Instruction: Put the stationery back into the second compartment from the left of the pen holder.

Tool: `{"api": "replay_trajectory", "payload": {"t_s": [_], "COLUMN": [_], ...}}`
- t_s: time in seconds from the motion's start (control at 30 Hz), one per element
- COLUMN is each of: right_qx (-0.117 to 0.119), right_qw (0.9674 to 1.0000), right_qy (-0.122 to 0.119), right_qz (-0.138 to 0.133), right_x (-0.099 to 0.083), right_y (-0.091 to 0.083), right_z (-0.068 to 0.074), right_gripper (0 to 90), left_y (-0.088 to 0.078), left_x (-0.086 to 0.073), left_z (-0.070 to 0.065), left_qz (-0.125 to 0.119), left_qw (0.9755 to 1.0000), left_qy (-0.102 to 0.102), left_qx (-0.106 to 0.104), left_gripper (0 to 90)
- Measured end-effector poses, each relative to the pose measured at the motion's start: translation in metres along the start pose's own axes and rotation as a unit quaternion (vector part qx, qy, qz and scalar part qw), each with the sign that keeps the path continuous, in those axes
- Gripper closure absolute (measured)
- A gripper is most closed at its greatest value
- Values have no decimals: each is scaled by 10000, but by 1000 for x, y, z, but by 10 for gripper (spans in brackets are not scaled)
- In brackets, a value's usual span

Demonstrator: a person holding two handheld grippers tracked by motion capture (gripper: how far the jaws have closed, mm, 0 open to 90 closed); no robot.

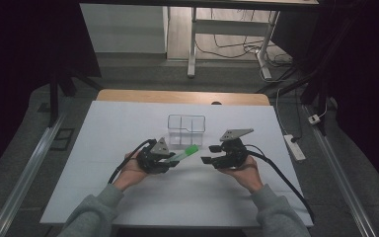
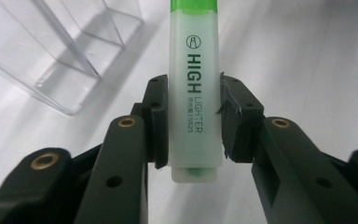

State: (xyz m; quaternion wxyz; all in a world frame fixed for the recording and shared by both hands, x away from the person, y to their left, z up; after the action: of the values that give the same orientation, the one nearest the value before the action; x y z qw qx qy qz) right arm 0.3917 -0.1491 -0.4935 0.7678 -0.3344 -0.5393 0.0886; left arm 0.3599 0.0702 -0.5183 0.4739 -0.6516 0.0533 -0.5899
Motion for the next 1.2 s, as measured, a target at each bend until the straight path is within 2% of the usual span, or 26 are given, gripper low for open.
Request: {"api": "replay_trajectory", "payload": {"t_s": [0.1, 0.2, 0.33, 0.43, 0.57, 0.7, 0.8, 0.97, 1.07, 1.13, 1.2], "right_qx": [57, 223, 515, 554, 546, 619, 782, 1132, 1085, 953, 887], "right_qw": [9999, 9994, 9968, 9956, 9944, 9926, 9910, 9855, 9864, 9880, 9881], "right_qy": [55, 144, 366, 463, 576, 695, 736, 865, 824, 728, 685], "right_qz": [-75, -238, -497, -597, -701, -785, -795, -918, -923, -970, -1053], "right_x": [-1, 1, 5, 6, 7, 8, 9, 13, 14, 16, 19], "right_y": [4, 7, 11, 14, 15, 17, 21, 19, 18, 16, 12], "right_z": [0, 2, 5, 5, 3, 2, 4, 4, 6, 6, 5], "right_gripper": [418, 429, 449, 458, 470, 528, 583, 697, 717, 726, 733], "left_y": [0, 2, 6, 9, 13, 19, 23, 27, 27, 24, 19], "left_x": [2, 5, 9, 12, 13, 15, 16, 17, 16, 14, 9], "left_z": [-1, -5, -11, -17, -19, -26, -31, -32, -31, -28, -25], "left_qz": [-182, -269, -333, -414, -462, -477, -378, -377, -386, -369, -356], "left_qw": [9997, 9995, 9993, 9989, 9984, 9983, 9979, 9979, 9982, 9983, 9984], "left_qy": [-128, -109, -68, 18, -5, 81, 258, 213, 171, 117, 9], "left_qx": [53, 121, 145, 208, 312, 318, 461, 480, 436, 438, 448], "left_gripper": [656, 656, 655, 656, 655, 654, 652, 648, 620, 531, 472]}}
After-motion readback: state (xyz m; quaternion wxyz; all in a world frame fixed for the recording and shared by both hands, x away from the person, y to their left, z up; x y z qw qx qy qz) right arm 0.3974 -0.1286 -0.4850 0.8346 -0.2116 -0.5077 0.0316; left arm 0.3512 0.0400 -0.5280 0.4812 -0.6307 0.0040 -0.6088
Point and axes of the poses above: each handheld gripper's, and its own axes: y roughly forward along the jaws, x roughly out of its top, z roughly to its left, the point moved 5 cm from there along y, roughly forward along the jaws, and after that the axes turned 6 degrees about x, right-handed, at the moved point
